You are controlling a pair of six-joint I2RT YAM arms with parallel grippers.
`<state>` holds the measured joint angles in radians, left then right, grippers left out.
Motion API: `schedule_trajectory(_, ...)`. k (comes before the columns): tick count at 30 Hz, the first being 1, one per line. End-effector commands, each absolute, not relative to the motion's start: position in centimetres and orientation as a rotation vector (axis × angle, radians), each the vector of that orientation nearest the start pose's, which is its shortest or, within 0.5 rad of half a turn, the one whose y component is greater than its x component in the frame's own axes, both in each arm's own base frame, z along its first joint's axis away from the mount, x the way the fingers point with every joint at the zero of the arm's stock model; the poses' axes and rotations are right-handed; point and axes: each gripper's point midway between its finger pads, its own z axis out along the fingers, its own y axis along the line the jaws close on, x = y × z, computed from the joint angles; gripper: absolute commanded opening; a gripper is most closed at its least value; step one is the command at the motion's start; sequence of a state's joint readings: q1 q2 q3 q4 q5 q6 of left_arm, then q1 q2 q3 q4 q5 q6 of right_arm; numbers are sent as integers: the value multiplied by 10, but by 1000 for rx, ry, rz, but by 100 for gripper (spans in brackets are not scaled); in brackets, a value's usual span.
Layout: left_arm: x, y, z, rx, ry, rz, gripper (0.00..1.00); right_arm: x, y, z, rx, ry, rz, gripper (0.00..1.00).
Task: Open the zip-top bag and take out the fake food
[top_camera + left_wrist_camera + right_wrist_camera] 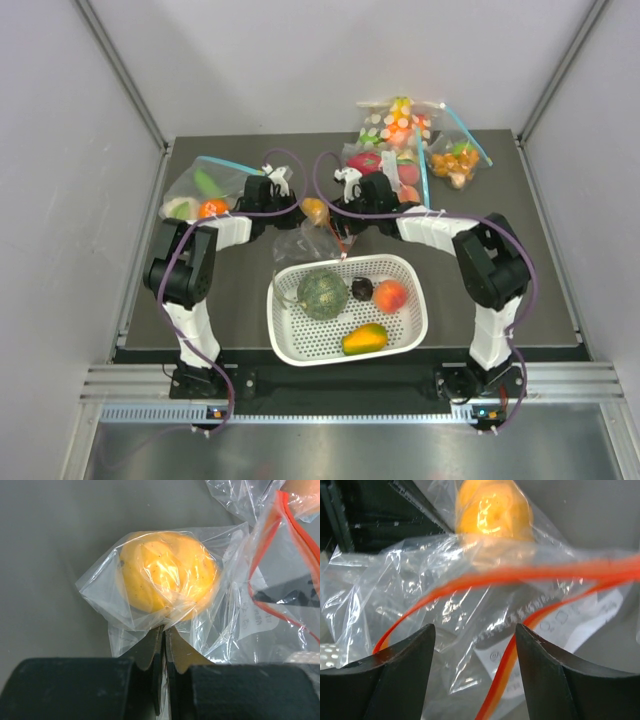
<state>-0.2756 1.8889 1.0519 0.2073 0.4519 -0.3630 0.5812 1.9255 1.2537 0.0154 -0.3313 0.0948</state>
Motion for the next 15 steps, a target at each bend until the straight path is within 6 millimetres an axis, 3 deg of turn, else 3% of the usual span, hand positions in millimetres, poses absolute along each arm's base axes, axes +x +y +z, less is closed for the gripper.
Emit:
schedule_trajectory(1, 430, -212, 63, 187, 2245, -812, 8, 383, 325, 125, -714, 2049, 714, 65)
schedule_trajectory(5, 428, -219, 75, 204, 2216, -863, 8, 376, 321, 135, -739, 2028, 709, 65)
schedule_trajectory(10, 421, -237, 87, 269, 2175, -984, 8, 378, 330, 114, -779, 2067, 739, 65)
schedule_trajectory(15, 417, -241, 92, 297, 2163, -1010, 7, 383, 332, 87, -777, 2119, 732, 65)
